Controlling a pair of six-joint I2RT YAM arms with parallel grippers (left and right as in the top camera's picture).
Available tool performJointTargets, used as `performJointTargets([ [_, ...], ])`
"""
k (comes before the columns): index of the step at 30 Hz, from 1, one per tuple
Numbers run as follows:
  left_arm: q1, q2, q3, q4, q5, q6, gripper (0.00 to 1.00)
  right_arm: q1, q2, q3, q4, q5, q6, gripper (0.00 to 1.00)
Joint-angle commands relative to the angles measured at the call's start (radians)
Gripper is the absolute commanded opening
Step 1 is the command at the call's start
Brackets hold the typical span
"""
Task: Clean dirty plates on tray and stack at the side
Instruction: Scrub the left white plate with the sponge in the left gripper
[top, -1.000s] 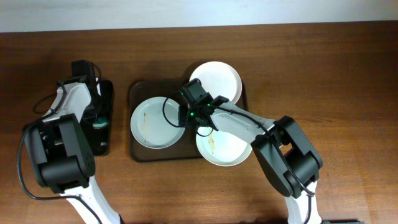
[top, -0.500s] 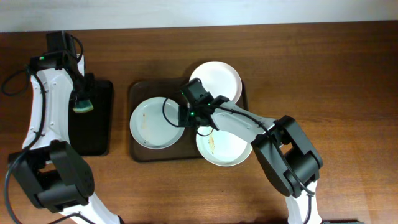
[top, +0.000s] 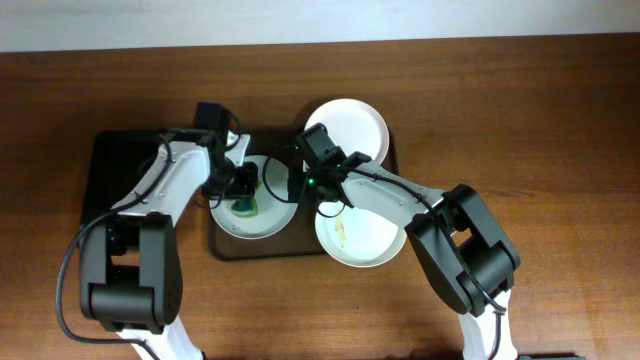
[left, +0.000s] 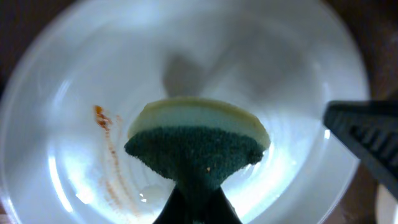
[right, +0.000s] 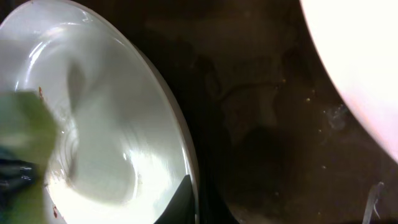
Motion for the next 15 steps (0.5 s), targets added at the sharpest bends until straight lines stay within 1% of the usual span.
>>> performJointTargets([
  [1,0.002,-0.013,-0.106,0.149,-0.081,-0.1,0.01,-0.004,0.016,0.018,0.004,-0.019,-0.007,0.04],
  [3,0.002,-0.013,-0.154,0.259,-0.141,-0.106,0.01,-0.004,0.016,0.018,0.003,-0.019,-0.007,0.04],
  [5,0.002,-0.013,-0.154,0.31,-0.234,-0.117,0.01,-0.004,0.016,0.018,0.003,-0.018,-0.007,0.04],
  [7,0.001,-0.013,-0.154,0.354,-0.256,-0.117,0.01,-0.004,0.016,0.018,0.003,-0.018,-0.007,0.04],
  [9,-0.014,-0.013,-0.154,0.353,-0.247,-0.116,0.01,-0.004,0.016,0.018,0.003,-0.018,-0.007,0.04],
  [10,-0.029,-0.013,-0.154,0.301,-0.205,-0.113,0.01,-0.004,0.016,0.018,0.003,-0.019,-0.007,0.04],
  [11,-0.034,-0.013,-0.154,0.244,-0.198,-0.113,0.01,-0.004,0.016,0.018,0.003,-0.022,-0.007,0.04],
  [12,-0.034,-0.013,-0.154,0.144,-0.197,-0.113,0.01,-0.006,0.016,0.018,0.004,-0.037,-0.007,0.04],
  [14,-0.034,-0.014,-0.154,0.051,-0.161,-0.113,0.0,-0.016,0.016,0.018,0.004,-0.041,-0.006,0.04],
  [15,-0.034,-0.014,-0.151,0.001,-0.09,-0.058,0.0,-0.018,0.016,0.018,0.004,-0.042,-0.006,0.04],
])
